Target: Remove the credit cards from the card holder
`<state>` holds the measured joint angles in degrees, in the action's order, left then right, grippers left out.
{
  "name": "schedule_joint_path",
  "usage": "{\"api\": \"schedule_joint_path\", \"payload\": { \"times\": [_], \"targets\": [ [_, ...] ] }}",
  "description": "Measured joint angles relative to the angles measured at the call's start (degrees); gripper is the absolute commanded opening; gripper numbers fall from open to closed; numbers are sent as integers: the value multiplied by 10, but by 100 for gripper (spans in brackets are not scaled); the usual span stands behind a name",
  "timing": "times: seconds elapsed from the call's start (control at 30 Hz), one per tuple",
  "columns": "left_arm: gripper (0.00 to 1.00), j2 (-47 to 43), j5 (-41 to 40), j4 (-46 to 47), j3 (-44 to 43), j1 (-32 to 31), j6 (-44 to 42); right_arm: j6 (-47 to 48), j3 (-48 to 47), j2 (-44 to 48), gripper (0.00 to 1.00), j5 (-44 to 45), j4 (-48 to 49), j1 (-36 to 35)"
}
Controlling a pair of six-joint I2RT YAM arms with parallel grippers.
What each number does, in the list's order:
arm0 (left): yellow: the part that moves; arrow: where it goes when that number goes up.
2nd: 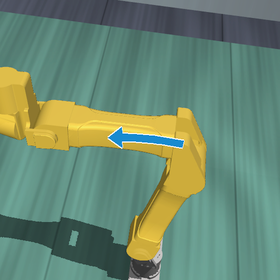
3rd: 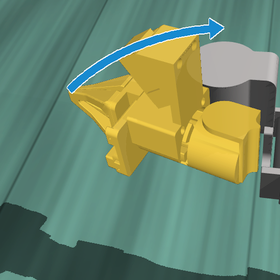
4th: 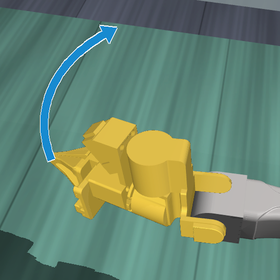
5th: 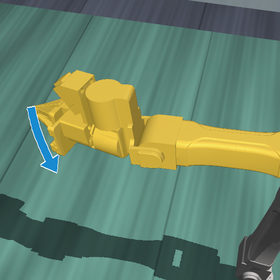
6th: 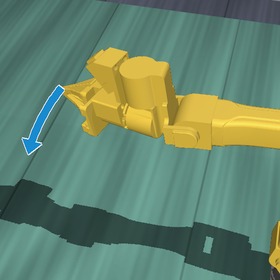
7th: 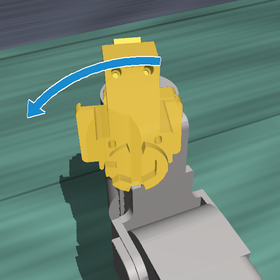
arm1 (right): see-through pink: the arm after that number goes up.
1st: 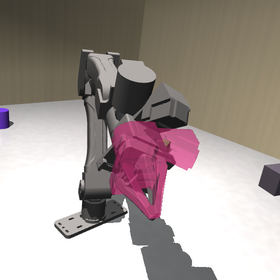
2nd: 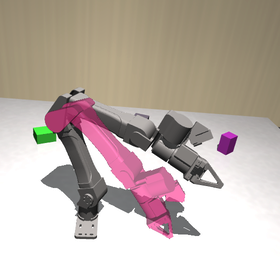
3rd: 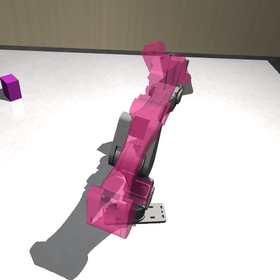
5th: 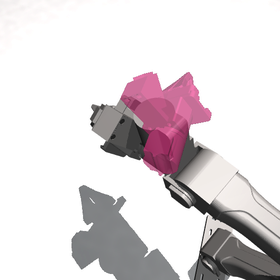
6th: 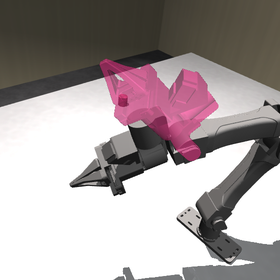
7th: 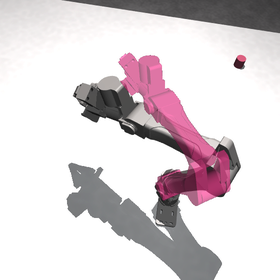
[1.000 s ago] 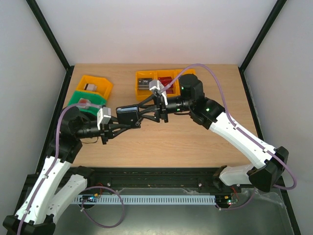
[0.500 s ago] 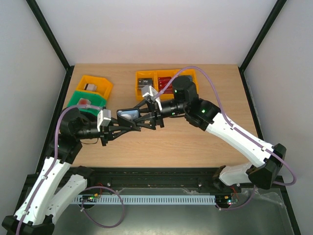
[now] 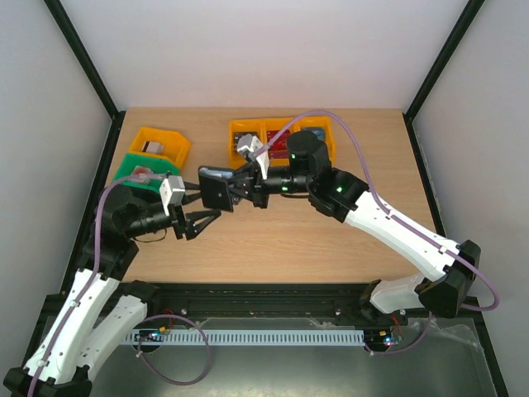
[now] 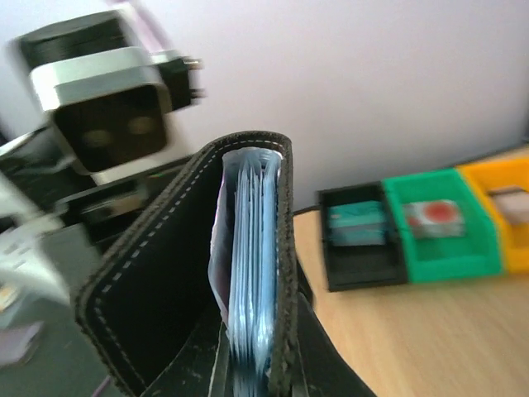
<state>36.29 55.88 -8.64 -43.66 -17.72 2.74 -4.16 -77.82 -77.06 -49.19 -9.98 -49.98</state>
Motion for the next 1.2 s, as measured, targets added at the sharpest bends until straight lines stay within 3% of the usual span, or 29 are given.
{"api": "schedule_joint_path", "payload": {
  "times": [0.2,0.33,0.47,0.73,1.07,1.2],
  "targets": [
    [76,-18,-221,44,35,7,34,-102,-9,-15,2,251,-13,-3],
    [79,-14,-275,45,41,7,26,-155,-15,-39,2,430,-35,-33],
    [83,-8,-303,54,41,-3,19,-180,-43,-76,2,536,-53,-93],
    [95,12,-371,55,39,-25,-21,-190,-101,-129,2,578,-61,-136],
    [97,12,-424,52,31,-27,-46,-183,-127,-145,1,560,-76,-137],
    [89,11,-452,45,31,-28,-65,-178,-130,-145,2,534,-75,-137]
  ]
}}
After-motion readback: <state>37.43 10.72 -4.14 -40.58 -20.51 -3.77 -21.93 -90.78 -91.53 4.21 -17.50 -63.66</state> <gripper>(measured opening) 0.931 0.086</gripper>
